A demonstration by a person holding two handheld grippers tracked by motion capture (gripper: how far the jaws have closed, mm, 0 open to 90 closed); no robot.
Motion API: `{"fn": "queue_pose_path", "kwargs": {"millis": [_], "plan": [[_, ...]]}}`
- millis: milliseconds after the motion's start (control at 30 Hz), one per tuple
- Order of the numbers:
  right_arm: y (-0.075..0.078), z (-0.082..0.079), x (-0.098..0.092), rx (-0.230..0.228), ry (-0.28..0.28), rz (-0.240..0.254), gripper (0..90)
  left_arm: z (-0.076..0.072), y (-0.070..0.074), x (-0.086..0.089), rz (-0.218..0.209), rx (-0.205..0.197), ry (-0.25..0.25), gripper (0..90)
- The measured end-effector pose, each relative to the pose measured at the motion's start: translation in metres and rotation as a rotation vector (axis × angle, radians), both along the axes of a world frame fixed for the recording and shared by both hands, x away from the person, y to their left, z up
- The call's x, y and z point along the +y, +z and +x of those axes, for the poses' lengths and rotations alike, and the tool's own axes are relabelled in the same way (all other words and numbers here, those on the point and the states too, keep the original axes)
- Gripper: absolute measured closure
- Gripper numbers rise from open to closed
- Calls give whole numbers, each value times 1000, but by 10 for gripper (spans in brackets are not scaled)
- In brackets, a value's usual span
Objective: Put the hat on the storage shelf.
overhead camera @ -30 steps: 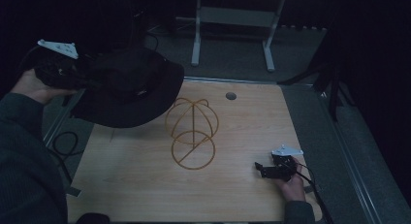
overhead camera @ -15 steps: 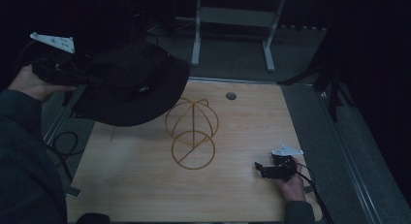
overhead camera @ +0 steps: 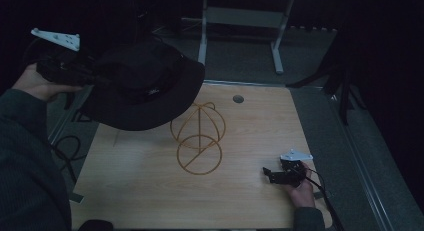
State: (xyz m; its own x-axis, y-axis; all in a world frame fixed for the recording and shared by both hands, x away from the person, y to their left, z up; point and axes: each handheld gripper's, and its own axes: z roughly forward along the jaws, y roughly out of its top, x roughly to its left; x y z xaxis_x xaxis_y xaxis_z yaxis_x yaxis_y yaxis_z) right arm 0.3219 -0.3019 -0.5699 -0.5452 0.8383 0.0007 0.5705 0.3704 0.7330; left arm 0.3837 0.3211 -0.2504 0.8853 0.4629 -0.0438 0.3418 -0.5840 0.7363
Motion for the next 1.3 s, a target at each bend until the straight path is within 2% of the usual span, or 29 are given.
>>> {"fn": "queue_pose_path", "kwargs": {"millis": [267,833,1167,1300], "plan": [[0,0,0,0,0,0,136,-2,6,-9,-24,-1,-56,882],[0,0,0,0,0,0,136,3,7,-35,12,6,-125,882],[0,0,0,0,0,0,136,7,6,-54,12,3,-165,882],[0,0,0,0,0,0,136,8,5,-62,27,7,-178,882]]}}
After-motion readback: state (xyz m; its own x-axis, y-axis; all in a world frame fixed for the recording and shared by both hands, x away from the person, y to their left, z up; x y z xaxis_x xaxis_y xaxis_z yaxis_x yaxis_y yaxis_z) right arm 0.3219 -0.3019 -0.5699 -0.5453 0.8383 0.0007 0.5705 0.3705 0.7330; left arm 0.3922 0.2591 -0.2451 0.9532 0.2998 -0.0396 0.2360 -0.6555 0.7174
